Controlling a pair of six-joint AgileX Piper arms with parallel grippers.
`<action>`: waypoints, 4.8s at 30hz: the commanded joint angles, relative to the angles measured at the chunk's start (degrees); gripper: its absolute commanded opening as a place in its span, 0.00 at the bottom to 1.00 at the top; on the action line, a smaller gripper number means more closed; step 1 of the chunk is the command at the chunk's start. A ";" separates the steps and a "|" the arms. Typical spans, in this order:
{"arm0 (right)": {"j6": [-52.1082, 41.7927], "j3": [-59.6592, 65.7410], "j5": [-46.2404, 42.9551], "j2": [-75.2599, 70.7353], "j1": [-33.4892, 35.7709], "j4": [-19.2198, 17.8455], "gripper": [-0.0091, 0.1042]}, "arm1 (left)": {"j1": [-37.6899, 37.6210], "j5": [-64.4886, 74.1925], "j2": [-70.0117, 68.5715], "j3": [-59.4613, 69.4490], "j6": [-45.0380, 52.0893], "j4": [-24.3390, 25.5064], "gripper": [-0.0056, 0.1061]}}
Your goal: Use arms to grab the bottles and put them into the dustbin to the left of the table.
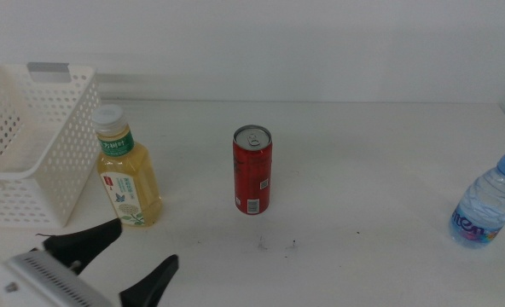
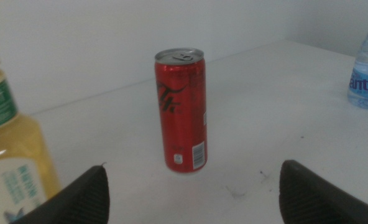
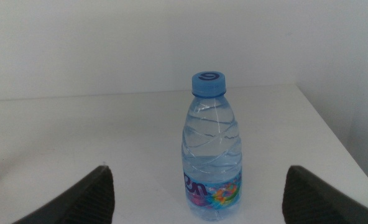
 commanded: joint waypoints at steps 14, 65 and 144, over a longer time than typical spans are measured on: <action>-0.34 0.17 -0.48 -0.27 -0.43 -0.39 0.83 | -1.45 -30.63 27.01 0.00 -3.30 -0.22 0.89; -0.34 0.17 -0.48 -0.27 -0.43 -0.39 0.83 | -1.35 -26.86 34.73 -9.59 -6.03 -0.74 0.89; -0.34 0.17 -0.48 -0.27 -0.43 -0.39 0.83 | 7.27 -26.66 68.91 -45.70 -9.10 13.05 0.36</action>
